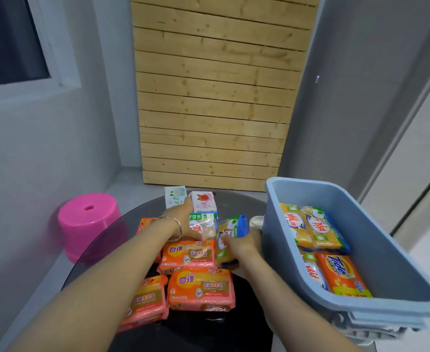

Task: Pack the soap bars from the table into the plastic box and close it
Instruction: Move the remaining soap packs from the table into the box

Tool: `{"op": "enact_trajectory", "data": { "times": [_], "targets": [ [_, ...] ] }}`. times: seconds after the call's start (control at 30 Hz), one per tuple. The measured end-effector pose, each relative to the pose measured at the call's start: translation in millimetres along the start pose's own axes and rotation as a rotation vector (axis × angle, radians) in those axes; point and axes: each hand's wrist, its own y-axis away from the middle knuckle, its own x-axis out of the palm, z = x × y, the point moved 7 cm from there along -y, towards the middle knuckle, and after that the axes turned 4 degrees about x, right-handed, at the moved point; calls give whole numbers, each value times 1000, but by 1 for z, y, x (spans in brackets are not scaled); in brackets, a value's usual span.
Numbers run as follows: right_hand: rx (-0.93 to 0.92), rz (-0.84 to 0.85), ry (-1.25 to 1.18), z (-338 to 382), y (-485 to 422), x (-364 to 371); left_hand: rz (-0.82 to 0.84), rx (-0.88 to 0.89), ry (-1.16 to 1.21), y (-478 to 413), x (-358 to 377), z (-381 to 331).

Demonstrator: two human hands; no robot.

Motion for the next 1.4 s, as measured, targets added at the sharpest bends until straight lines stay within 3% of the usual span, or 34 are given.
{"op": "enact_trajectory", "data": {
  "times": [0.2,0.3,0.4,0.53,0.67,0.8,0.97,1.13,1.23,1.3,1.4],
  "targets": [
    [-290,-58,123,41,31,-14,-240,65,-26,21,-29,-18],
    [-447,-6,6,73,58,-21,-469,39,344,43,-59,-15],
    [-538,111,-174,114,88,-30,-526,-6,668,56,-79,-20],
    [-506,297,-422,151,110,-60,-479,-26,935,65,-83,-46],
    [-456,420,-300,155,99,-113,-337,-34,1221,74,-72,-72],
    [-443,293,-137,129,65,-175,-285,-71,1369,78,-65,-85],
    [-236,270,21,72,19,-211,-298,-143,1377,77,-51,-98],
    [27,626,-7,19,17,-174,-336,-218,1454,70,-46,-113],
    [118,753,12,5,20,-163,-218,-176,1498,67,-43,-129],
    [77,737,146,4,17,-164,-194,-147,1473,66,-44,-137],
    [-107,606,534,10,9,-169,-177,-98,1473,66,-47,-152]
  ]
}}
